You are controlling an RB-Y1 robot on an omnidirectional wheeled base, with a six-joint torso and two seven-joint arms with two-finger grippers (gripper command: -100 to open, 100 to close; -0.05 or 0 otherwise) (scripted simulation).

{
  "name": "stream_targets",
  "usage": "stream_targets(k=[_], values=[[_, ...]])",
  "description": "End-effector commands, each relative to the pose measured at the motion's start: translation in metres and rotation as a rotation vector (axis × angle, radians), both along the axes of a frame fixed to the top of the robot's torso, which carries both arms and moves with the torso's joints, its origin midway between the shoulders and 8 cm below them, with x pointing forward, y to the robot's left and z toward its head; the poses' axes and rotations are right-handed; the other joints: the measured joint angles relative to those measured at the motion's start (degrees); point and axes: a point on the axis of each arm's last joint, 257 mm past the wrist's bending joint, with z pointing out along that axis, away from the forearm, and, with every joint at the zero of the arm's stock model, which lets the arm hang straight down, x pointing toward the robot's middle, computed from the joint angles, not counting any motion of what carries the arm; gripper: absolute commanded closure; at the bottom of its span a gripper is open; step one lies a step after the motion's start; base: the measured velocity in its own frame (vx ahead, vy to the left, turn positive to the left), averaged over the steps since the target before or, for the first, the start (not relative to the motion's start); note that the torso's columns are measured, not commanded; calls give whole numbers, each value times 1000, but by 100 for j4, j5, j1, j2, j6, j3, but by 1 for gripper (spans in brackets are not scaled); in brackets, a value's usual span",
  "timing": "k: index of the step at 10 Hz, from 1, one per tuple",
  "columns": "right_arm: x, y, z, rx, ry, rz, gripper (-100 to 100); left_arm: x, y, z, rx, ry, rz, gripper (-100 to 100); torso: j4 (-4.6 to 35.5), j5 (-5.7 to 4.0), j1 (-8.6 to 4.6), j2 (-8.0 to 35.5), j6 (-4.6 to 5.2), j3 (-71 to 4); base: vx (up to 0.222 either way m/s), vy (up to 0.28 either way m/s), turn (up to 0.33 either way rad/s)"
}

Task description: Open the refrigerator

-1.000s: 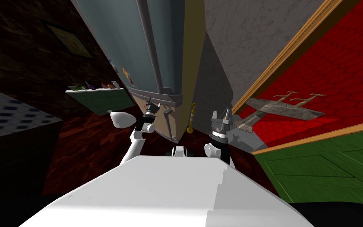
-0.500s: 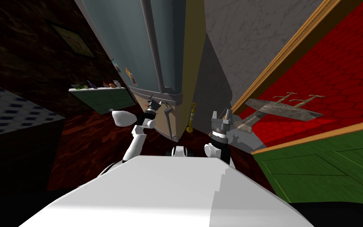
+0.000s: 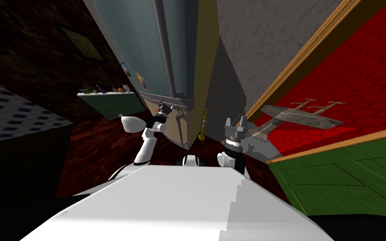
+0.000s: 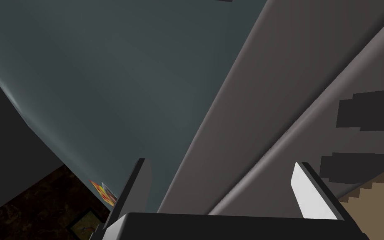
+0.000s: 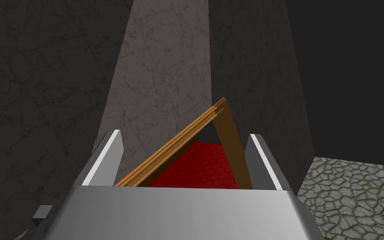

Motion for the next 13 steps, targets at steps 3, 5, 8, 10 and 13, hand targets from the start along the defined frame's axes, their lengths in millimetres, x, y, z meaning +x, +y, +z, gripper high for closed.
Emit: stream_targets(k=[3, 5, 8, 10, 13], values=[[0, 0, 0, 0, 0, 0, 0, 11, -9, 25, -27, -9, -34, -100, -3, -1, -4, 2, 7, 2, -39, -19, 9], [0, 0, 0, 0, 0, 0, 0, 23, -11, 31, -47, 13, -49, -100, -12, 7, 7, -1, 0, 0, -44, -19, 19], [0, 0, 0, 0, 0, 0, 0, 33, -12, 37, -66, 36, -62, -100, -4, 0, -2, -1, 4, -1, -41, -13, 16], [0, 0, 0, 0, 0, 0, 0, 43, -13, 42, -85, 59, -73, -100, 0, -2, -10, 12, 7, 9, -51, -20, -7], [0, 0, 0, 0, 0, 0, 0, 61, -13, 45, -121, 115, -86, -100, -24, 29, 46, 18, -34, 17, -53, -28, 23]])
